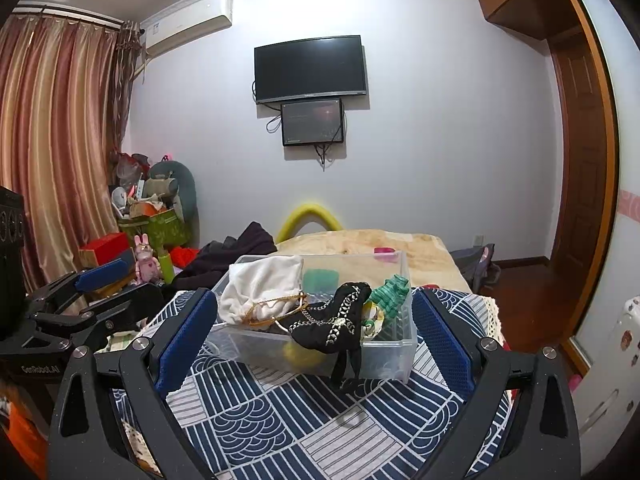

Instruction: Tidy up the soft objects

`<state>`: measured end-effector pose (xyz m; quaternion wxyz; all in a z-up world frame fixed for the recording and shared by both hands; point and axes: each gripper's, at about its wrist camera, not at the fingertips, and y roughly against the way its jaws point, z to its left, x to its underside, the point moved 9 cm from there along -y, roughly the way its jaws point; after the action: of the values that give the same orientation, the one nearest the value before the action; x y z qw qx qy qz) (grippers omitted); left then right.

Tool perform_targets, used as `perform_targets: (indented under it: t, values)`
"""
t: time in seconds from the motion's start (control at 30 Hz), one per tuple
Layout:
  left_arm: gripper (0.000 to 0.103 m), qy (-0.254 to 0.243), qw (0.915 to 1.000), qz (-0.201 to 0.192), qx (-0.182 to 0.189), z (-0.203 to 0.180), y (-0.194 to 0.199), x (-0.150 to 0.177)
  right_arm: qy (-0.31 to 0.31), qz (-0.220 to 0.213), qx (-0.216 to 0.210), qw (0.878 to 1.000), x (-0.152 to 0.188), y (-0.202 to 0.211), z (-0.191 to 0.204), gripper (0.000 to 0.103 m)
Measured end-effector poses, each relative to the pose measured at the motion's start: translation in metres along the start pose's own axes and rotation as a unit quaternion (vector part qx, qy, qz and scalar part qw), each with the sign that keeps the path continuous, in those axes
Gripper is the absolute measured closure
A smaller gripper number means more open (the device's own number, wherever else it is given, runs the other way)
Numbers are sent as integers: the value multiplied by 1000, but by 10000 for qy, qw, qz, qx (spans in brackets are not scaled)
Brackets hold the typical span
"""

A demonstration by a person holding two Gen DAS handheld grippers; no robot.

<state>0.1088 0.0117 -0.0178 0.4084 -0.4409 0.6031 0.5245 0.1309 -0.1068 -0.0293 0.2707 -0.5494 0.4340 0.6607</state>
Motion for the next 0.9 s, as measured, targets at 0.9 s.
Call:
perform_targets:
  t: [0.9]
  values:
    - [1, -79, 9999, -26, 117, -8, 5, 1, -28, -11, -1, 10000, -2, 4, 0, 5]
